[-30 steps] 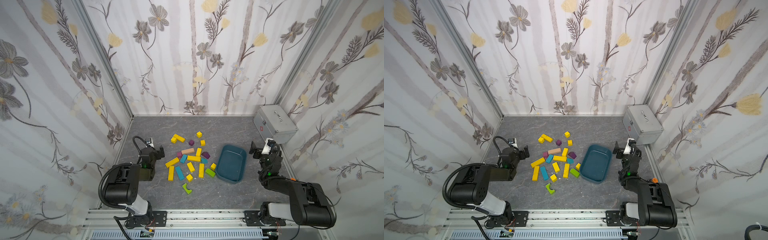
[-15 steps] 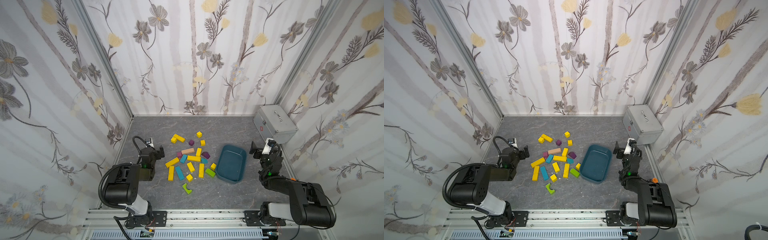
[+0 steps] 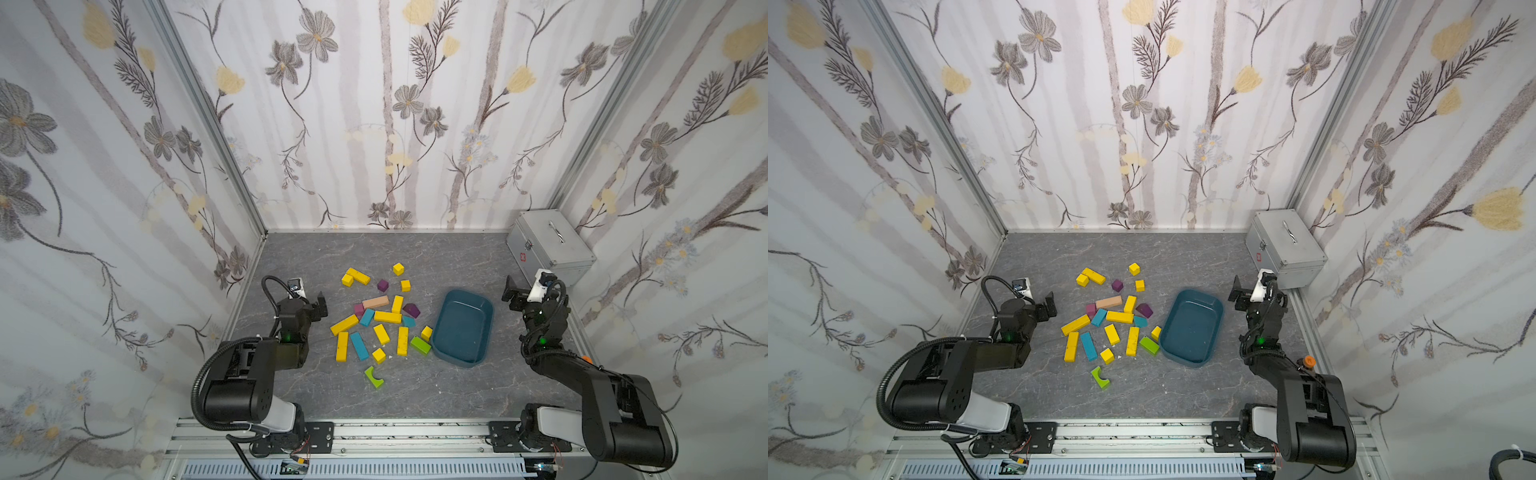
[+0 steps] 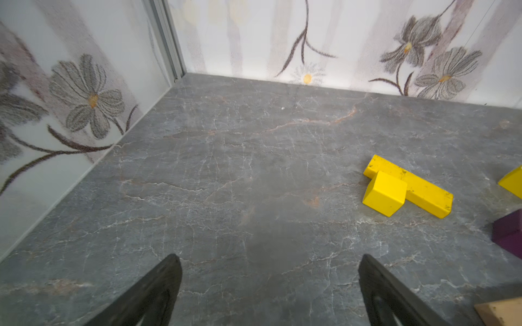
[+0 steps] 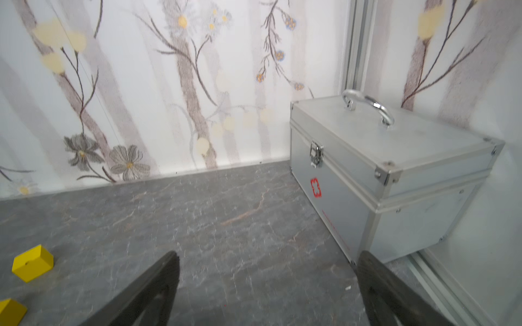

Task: Pick out the yellow building blocks
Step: Pick up the building block from the center of the board.

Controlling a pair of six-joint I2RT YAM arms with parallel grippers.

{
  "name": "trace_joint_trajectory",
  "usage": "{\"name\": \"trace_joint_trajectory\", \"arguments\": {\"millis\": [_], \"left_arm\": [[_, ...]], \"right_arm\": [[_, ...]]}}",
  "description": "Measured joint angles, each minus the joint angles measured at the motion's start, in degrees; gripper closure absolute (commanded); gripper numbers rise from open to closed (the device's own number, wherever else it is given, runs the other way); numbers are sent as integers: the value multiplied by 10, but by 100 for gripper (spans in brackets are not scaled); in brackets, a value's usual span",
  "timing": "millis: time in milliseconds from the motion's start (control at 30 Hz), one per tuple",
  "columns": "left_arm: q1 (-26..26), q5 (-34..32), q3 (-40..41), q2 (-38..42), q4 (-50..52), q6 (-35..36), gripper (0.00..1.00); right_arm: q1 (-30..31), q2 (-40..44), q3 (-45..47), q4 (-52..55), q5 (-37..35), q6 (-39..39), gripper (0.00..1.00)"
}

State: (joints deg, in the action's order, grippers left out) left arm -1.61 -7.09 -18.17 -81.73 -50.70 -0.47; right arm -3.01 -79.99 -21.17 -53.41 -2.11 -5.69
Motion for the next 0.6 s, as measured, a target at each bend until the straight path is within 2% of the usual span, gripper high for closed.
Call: {"name": "trace_joint_trajectory", "arguments": {"millis": [167, 300, 433, 600], "left_arm": [[-12, -42, -22, 137, 75, -13, 3], [-11, -51, -95, 229, 185, -37, 4], [-12, -13, -173, 259, 308, -54, 5], [-14, 80, -261, 244, 444, -61, 10]], "right_arm": [[8, 26, -92, 144, -17, -29, 9], [41, 41, -162, 267, -14, -52, 14], [79, 57, -222, 370, 13, -57, 22], [125, 42, -322, 475, 61, -61, 30]]}}
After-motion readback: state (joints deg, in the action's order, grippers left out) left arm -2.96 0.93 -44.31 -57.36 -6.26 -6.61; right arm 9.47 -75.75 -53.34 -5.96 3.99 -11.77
